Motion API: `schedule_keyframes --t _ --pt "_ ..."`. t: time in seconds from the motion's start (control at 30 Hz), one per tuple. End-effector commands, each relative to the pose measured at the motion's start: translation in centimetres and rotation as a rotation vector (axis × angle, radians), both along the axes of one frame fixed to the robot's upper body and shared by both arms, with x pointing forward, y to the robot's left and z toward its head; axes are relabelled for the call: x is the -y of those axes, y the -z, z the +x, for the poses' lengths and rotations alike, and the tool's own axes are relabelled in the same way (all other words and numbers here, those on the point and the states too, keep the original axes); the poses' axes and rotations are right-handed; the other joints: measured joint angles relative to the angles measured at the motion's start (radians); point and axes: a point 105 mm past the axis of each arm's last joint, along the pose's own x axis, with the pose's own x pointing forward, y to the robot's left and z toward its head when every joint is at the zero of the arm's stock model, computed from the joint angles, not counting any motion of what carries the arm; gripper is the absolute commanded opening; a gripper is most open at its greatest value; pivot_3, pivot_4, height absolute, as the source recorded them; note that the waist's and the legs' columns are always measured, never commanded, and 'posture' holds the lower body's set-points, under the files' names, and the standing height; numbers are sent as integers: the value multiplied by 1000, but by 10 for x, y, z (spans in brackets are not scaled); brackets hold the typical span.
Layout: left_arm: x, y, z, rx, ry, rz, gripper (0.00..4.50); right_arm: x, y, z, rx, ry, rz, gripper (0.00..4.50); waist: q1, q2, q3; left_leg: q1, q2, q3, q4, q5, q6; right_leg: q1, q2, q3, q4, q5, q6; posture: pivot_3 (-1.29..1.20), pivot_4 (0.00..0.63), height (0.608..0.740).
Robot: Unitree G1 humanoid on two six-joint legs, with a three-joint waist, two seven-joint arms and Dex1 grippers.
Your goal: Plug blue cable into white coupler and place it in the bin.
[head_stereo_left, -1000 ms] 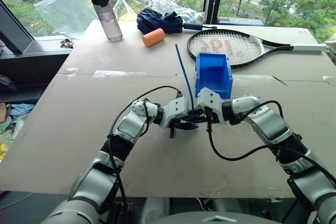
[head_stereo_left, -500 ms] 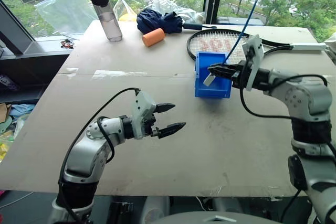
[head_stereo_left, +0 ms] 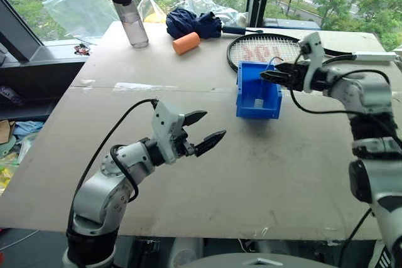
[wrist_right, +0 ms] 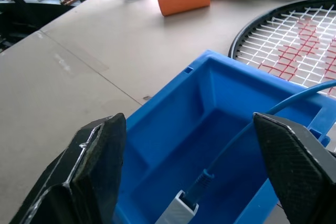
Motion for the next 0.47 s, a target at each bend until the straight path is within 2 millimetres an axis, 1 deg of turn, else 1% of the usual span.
schedule_keyframes --t 0.03,0.1,0.13,0.2,0.23,0.27,0.3,0.37,0.43,0.47 --pt "-8 -7 -13 17 17 13 4087 11 -20 -66 199 -103 -11 3677 10 0 0 0 0 -1 0 0 0 0 0 -1 0 0 0 0 150 740" --pt "-13 -5 -17 0 23 25 4087 19 -11 -85 216 -85 -69 3677 8 2 1 0 0 -3 0 0 0 0 0 -2 0 0 0 0 150 740" --pt "-18 -4 -20 -13 22 34 4087 27 -4 -95 236 -67 -132 3677 5 4 2 0 0 -2 0 0 0 0 0 -2 1 0 0 0 150 740" --pt "-33 3 -27 -58 17 65 4087 59 19 -125 222 -9 -257 3677 5 3 1 2 0 0 1 0 0 0 0 0 1 -1 -2 0 150 740" --pt "-40 5 -31 -78 12 79 4087 72 27 -137 204 23 -297 3677 6 3 1 5 0 0 1 0 0 3 1 0 1 -3 -4 0 150 740" --pt "-44 7 -32 -89 10 87 4087 80 31 -144 191 43 -317 3677 10 3 1 9 0 1 1 0 0 7 1 0 1 -3 -4 0 150 740" --pt "-50 9 -35 -104 7 99 4087 91 37 -153 178 70 -345 3677 9 3 1 13 1 2 0 0 0 10 1 1 0 -6 -1 0 150 740" --pt "-64 13 -40 -134 -7 120 4087 109 50 -170 150 104 -402 3677 3 5 3 13 1 6 1 0 0 8 1 4 0 -6 0 0 150 740" --pt "-72 16 -45 -160 -5 130 4087 120 57 -181 137 124 -434 3677 0 5 3 15 1 7 1 0 0 9 1 6 0 -6 0 0 150 740" --pt "-74 17 -47 -168 4 138 4087 123 58 -184 138 133 -440 3677 0 5 3 15 1 8 0 0 0 8 1 6 0 -6 0 0 150 740"
